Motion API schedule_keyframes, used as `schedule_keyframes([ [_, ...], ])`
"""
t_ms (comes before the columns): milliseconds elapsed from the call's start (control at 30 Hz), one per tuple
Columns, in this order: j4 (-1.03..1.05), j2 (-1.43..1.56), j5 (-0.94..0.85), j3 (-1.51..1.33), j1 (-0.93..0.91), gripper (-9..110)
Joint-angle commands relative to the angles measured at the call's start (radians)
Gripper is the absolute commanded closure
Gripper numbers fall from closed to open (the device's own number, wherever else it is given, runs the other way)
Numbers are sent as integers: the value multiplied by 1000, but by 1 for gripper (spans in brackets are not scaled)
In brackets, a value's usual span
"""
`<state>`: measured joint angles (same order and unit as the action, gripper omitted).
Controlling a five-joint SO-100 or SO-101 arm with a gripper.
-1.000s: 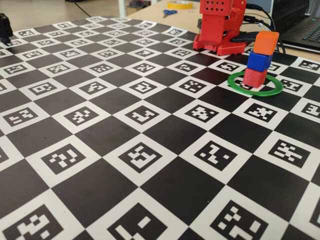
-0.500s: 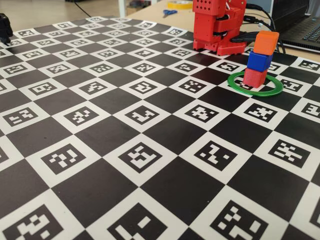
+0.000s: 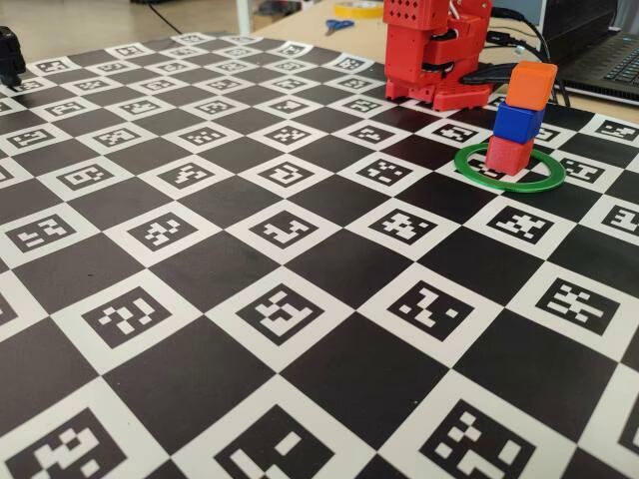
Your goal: Grab the red cube then put it in the green circle then put the blue cube on top and finally the orange cube on top
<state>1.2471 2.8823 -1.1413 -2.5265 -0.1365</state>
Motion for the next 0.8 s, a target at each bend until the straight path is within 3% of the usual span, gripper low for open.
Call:
schedule_keyframes([
  [0,-35,169,-64,-110,-11,107],
  [400,48,407,-153,-403,-15,107],
  [767,149,469,-356,-572,-5,107],
])
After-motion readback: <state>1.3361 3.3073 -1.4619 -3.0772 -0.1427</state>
